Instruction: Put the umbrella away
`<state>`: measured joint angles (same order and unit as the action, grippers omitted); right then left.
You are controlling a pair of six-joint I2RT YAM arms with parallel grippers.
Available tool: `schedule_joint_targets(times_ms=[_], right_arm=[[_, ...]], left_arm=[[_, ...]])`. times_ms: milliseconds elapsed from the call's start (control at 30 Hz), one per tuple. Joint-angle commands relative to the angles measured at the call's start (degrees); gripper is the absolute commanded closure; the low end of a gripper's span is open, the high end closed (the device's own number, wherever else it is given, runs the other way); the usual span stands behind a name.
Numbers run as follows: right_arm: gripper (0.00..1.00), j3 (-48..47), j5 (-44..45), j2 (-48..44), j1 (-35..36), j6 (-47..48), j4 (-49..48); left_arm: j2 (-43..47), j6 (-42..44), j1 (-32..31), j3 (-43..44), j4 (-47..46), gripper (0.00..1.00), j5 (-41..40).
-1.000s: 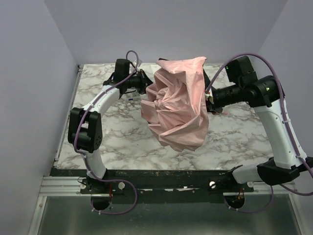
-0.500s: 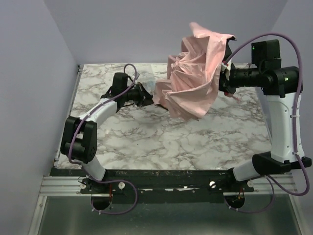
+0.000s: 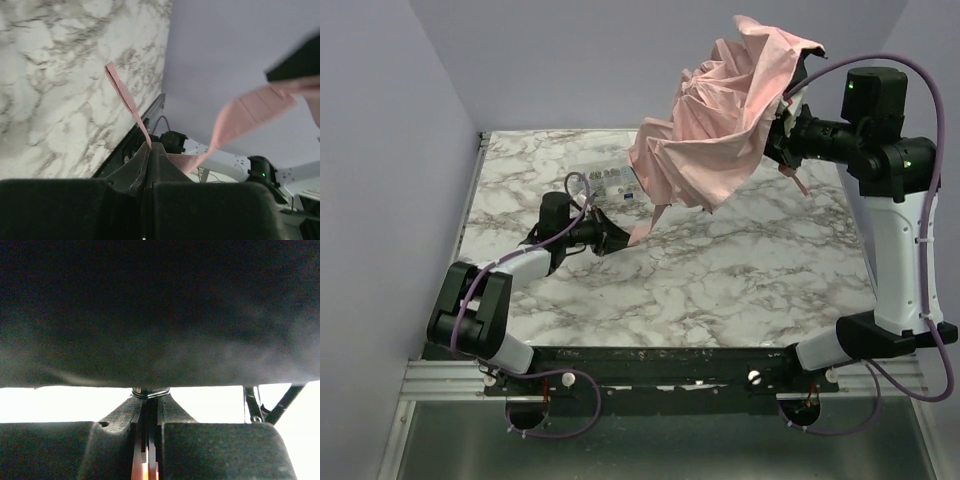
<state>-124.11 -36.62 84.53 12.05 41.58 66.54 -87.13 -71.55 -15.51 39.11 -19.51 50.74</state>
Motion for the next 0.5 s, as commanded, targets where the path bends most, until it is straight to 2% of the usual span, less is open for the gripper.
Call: schedule_joint_targets(times_ms=[0,100,233,467], right_arm=[[1.0,1.2,6.5,-0.3,-0.8,-2.4,-6.2],[1.0,2.1,4.6,-0.8,-2.5,-1.1,-5.4],[1.0,3.9,1.9,-2.5,-3.4,1.5,-4.1],[1.0,6.5,-4.3,-5.0,-3.4,8.4,2.1]], left_arm=[[5.3,-7.3,-0.1,-1.9,-12.0,1.0,7.2],[6.9,-11.6,0.6,-4.2,-17.1,1.0,9.8],[8.0,-14.9,5.5,-6.2,-21.3,1.0,11.2],[3.1,-20.1,9.9,-1.8,-27.6,1.0,12.7]])
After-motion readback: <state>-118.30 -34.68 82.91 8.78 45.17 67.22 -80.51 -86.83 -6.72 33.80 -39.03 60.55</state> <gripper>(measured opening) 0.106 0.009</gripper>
